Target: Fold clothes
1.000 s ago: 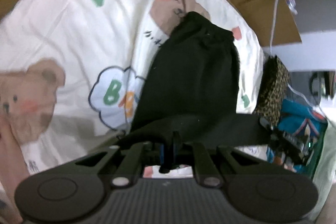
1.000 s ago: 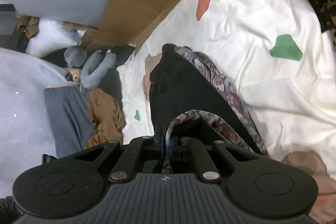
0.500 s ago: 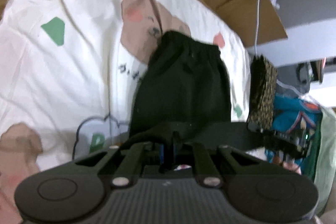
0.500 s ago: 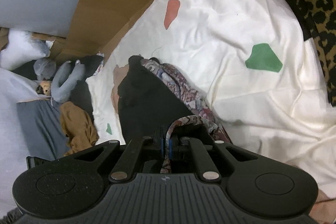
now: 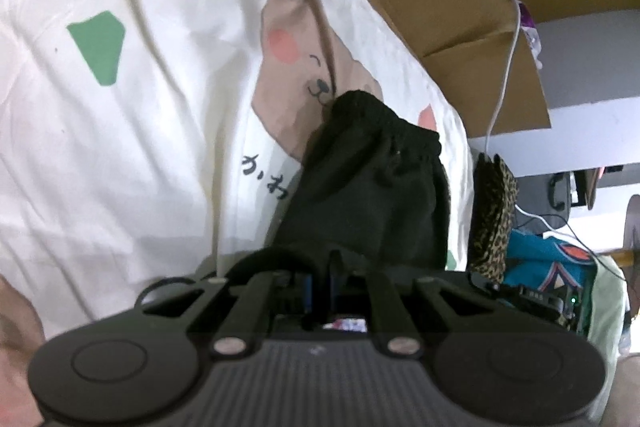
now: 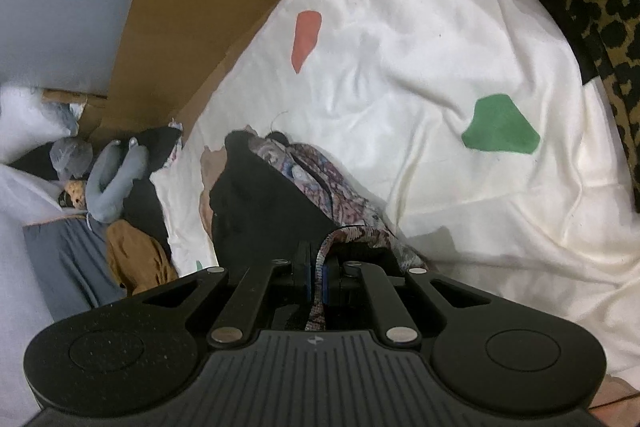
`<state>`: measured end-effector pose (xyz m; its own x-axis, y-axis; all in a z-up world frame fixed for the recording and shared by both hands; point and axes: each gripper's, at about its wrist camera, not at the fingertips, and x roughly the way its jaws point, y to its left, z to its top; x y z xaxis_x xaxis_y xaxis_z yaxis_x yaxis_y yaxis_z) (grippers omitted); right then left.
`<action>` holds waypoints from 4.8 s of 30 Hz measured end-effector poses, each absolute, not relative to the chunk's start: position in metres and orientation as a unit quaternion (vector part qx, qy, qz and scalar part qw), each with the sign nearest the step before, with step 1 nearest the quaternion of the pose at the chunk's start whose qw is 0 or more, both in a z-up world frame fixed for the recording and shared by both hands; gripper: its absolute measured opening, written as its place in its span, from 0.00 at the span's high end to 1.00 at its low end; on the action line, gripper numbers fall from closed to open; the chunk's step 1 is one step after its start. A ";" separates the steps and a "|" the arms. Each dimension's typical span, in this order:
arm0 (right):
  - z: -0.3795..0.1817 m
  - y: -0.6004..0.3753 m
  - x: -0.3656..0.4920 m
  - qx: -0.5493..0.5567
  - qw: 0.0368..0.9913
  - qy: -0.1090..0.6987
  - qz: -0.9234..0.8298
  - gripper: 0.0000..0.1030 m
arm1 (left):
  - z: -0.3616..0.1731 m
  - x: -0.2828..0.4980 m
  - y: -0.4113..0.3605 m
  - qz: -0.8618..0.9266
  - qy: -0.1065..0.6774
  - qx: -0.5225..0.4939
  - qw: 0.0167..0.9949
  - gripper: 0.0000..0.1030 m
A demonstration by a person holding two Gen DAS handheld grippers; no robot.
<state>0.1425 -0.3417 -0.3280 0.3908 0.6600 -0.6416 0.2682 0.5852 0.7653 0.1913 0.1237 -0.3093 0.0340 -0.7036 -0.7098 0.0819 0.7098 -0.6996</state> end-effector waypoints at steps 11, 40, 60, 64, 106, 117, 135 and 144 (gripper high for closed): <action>-0.327 -0.345 0.154 0.461 0.715 0.513 0.114 0.95 | -0.307 0.208 0.122 -0.284 0.610 -0.286 0.682 0.92; -0.308 -0.370 0.188 0.429 0.772 0.459 0.100 0.68 | -0.287 0.244 0.119 -0.276 0.553 -0.233 0.751 0.69; -0.327 -0.323 0.189 0.265 0.817 0.500 0.115 0.52 | -0.302 0.238 0.103 -0.242 0.556 -0.115 0.787 0.47; -0.331 -0.316 0.199 0.255 0.820 0.501 0.109 0.52 | -0.305 0.235 0.095 -0.247 0.553 -0.094 0.790 0.47; -0.346 -0.266 0.216 0.061 0.855 0.502 0.119 0.91 | -0.325 0.214 0.029 -0.281 0.469 0.141 0.825 0.61; -0.350 -0.269 0.214 0.067 0.851 0.506 0.122 0.92 | -0.331 0.211 0.020 -0.299 0.458 0.169 0.820 0.62; -0.352 -0.271 0.209 0.110 0.853 0.503 0.087 0.93 | -0.337 0.228 0.042 -0.299 0.524 0.052 0.796 0.89; -0.336 -0.286 0.203 0.142 0.863 0.479 0.076 0.96 | -0.317 0.220 0.065 -0.278 0.505 0.022 0.817 0.92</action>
